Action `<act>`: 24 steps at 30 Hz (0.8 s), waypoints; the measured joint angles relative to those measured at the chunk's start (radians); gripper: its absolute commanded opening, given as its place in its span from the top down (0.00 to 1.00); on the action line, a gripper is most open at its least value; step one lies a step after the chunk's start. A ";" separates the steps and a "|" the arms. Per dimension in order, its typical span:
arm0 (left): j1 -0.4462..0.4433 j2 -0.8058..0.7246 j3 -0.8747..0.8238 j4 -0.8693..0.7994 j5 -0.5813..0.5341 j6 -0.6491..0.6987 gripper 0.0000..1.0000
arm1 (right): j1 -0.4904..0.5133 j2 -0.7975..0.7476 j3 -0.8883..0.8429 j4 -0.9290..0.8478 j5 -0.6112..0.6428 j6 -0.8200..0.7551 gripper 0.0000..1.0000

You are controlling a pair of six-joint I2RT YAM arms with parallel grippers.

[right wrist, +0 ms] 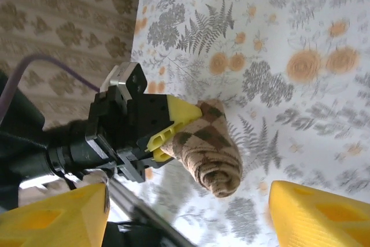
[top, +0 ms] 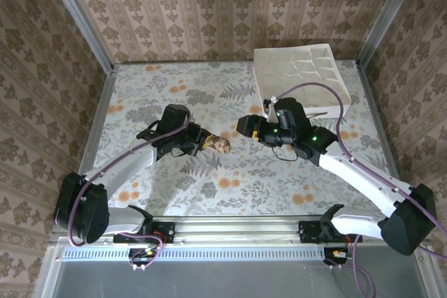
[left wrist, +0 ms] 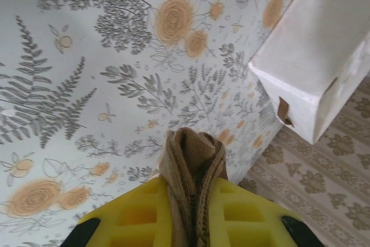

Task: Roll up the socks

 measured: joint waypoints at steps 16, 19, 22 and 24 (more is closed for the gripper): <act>-0.006 0.086 0.093 0.030 0.034 -0.053 1.00 | 0.066 0.109 -0.176 0.417 -0.021 0.785 0.09; -0.010 0.090 0.094 0.036 0.035 -0.061 1.00 | 0.070 0.162 -0.180 0.476 -0.021 0.843 0.10; -0.014 0.091 0.094 0.037 0.039 -0.065 1.00 | 0.073 0.206 -0.179 0.520 -0.021 0.885 0.11; -0.014 0.091 0.094 0.037 0.040 -0.066 1.00 | 0.076 0.242 -0.179 0.550 -0.021 0.911 0.13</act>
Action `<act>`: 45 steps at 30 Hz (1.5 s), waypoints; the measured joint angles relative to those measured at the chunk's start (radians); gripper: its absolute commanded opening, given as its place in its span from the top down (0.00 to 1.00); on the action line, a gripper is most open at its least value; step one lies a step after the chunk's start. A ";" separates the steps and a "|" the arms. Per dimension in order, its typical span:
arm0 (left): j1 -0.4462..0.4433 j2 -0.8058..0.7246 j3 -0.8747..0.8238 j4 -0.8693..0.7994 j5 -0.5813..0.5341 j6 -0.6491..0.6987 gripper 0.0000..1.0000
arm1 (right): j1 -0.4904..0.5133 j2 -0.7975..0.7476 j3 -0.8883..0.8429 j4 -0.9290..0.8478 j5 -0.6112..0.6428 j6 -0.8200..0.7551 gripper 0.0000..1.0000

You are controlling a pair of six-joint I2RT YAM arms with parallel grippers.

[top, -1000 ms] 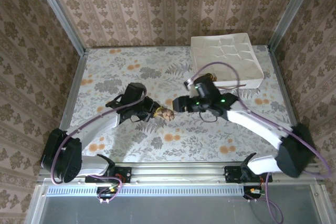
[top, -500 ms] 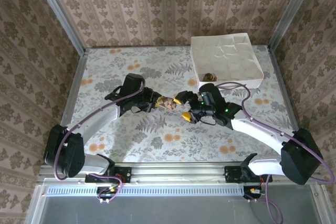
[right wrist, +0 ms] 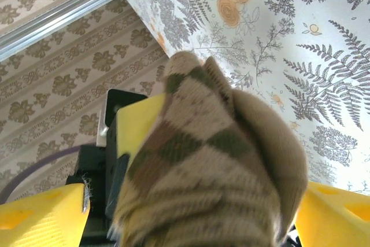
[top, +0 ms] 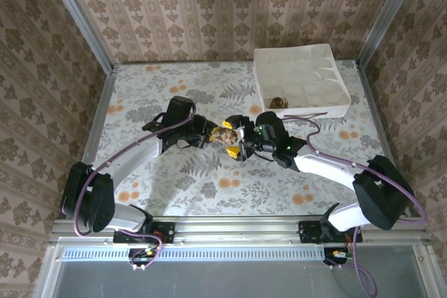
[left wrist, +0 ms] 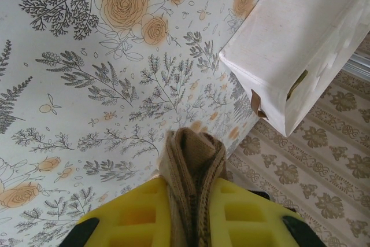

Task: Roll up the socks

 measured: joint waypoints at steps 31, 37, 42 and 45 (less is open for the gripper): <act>-0.008 0.000 0.000 0.016 -0.020 -0.014 0.97 | 0.004 0.059 0.000 0.099 0.019 0.102 1.00; -0.029 -0.003 0.000 0.020 -0.002 -0.011 0.46 | 0.002 -0.021 0.040 -0.102 0.062 -0.028 1.00; -0.012 -0.062 0.037 -0.072 -0.038 0.046 0.37 | -0.060 -0.131 0.190 -0.465 0.145 -0.282 1.00; 0.002 -0.114 0.085 -0.147 -0.073 0.117 0.36 | -0.139 -0.153 0.349 -0.694 0.208 -0.517 1.00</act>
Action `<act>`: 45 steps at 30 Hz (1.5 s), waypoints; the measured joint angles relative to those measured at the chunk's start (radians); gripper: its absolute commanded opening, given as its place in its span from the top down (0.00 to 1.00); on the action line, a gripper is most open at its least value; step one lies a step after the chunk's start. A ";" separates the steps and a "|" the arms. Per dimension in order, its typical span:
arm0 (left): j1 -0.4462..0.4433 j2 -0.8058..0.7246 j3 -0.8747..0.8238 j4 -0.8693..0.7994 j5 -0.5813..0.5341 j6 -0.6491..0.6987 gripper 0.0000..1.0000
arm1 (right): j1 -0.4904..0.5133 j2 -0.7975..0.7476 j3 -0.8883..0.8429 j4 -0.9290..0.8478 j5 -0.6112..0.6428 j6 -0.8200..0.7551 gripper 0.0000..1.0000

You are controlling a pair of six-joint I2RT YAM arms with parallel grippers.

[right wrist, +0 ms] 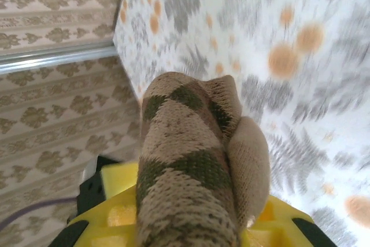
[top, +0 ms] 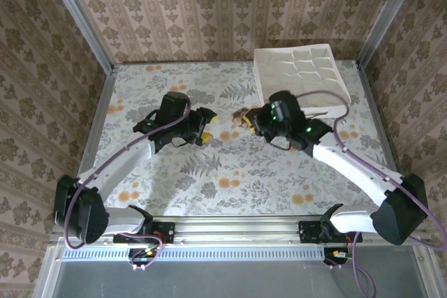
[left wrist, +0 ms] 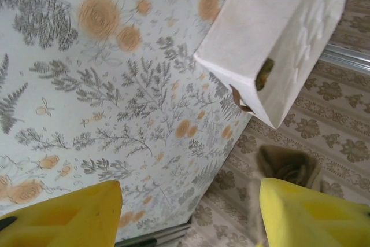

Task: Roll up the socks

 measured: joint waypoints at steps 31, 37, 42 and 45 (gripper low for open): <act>-0.010 -0.352 0.022 -0.131 -0.248 0.568 0.37 | -0.382 0.751 0.861 -0.810 0.361 -1.037 1.00; -0.010 -0.360 0.016 -0.101 -0.254 0.579 0.37 | -0.385 0.852 0.901 -0.817 0.364 -1.053 1.00; -0.008 -0.360 0.009 -0.101 -0.257 0.579 0.37 | -0.392 0.914 0.925 -0.821 0.349 -1.056 1.00; -0.008 -0.360 0.009 -0.101 -0.261 0.579 0.37 | -0.401 0.939 0.929 -0.821 0.333 -1.052 1.00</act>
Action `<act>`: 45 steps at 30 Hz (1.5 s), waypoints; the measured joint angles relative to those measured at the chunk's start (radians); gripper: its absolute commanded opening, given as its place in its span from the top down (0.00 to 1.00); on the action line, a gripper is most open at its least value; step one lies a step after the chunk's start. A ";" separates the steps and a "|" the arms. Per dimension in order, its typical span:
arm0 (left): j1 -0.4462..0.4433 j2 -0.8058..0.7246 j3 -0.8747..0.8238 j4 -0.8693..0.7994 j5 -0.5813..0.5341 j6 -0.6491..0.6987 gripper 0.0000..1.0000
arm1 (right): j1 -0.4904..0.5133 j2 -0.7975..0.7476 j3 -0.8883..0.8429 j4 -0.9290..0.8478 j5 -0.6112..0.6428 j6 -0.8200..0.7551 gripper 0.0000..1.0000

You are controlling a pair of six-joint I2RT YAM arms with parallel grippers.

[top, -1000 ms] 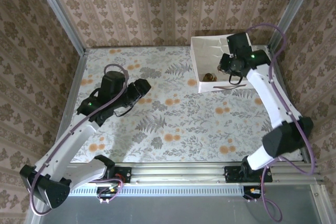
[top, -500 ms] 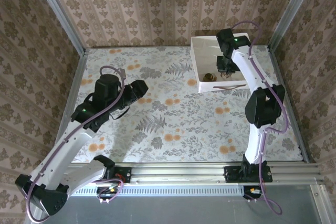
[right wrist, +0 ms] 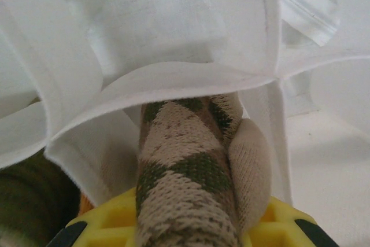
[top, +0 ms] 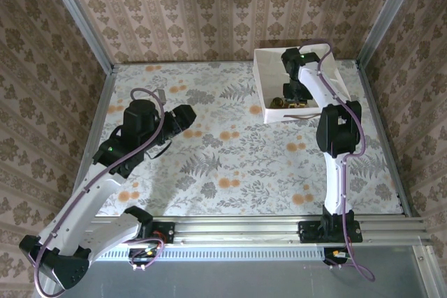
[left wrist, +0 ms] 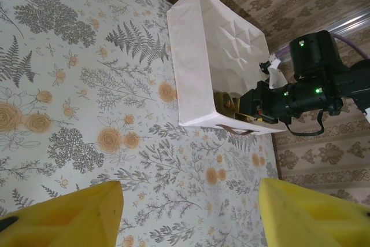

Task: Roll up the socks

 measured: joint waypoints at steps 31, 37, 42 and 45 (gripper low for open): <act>0.006 -0.024 -0.004 0.006 -0.008 -0.001 0.37 | -0.059 -0.058 -0.040 0.090 -0.098 0.015 0.94; 0.006 -0.028 -0.004 0.004 -0.011 -0.005 0.37 | -0.066 0.011 -0.040 0.101 -0.124 0.016 0.95; 0.006 -0.028 -0.004 0.002 -0.011 -0.005 0.37 | -0.068 0.010 -0.040 0.103 -0.124 0.017 0.98; 0.006 -0.028 -0.004 0.000 -0.011 -0.005 0.37 | -0.067 -0.037 -0.076 0.143 -0.124 0.020 0.93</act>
